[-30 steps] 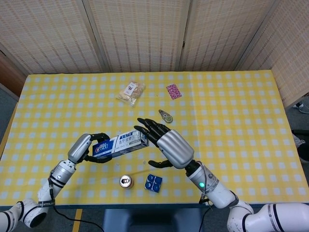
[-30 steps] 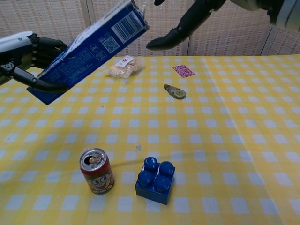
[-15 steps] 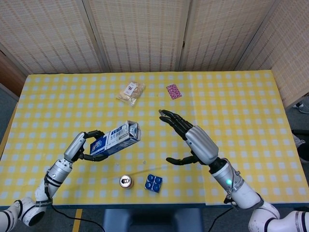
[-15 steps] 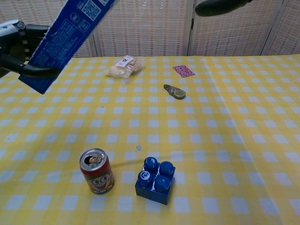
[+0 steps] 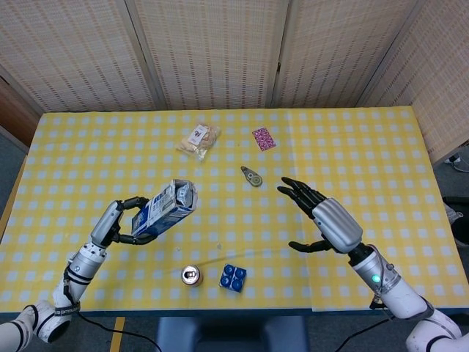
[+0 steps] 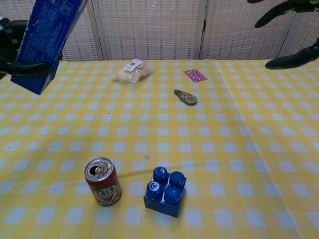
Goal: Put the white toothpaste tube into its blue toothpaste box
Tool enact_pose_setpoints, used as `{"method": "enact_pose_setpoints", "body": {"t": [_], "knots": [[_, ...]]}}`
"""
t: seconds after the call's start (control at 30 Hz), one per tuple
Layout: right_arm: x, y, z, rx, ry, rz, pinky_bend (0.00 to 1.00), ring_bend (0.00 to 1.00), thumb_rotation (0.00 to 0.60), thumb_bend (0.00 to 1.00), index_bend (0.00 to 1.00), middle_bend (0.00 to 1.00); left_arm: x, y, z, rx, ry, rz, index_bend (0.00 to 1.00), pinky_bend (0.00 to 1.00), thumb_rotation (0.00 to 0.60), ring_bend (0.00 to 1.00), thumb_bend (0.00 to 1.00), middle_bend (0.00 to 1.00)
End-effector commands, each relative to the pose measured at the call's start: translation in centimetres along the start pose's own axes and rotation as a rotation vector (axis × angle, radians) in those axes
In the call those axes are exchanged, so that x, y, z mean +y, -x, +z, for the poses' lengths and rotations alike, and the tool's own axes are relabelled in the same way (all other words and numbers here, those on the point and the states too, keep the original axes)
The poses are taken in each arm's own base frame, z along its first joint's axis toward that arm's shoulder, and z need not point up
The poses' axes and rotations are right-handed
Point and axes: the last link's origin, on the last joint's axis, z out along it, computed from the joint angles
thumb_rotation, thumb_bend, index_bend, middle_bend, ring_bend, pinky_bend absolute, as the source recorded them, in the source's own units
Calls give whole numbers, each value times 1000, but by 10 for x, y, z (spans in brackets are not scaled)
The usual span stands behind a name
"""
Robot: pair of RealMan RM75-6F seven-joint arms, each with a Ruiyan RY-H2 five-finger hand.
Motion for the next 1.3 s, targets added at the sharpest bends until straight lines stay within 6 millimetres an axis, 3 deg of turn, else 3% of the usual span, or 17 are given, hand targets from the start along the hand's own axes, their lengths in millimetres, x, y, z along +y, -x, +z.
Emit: {"method": "enact_pose_setpoints", "body": {"t": [0.03,0.3,0.73,0.97,1.3], "knots": [[17,4,-15,-26,47,-48,184,0,600,204,0,0,3,-11,-2,80,46,-93,744,749,600,620,215,789],[38,6,-32,-66,124,-38,188,0,600,204,0,0,4,-16,-10,128,103,-141,744,749,600,620,215,788],[30,19,-26,-86,25,-117,192,0,600,204,0,0,-9,7,-16,75,69,-135,746,748,600,620,215,790],[26,26,-26,-97,12,-179,192,0,600,205,0,1,-30,16,-20,-3,-20,37,746,748,600,621,216,791],[39,24,-45,-91,68,-223,193,0,600,204,0,1,-71,2,-40,-66,-176,293,747,749,600,621,216,792]]}}
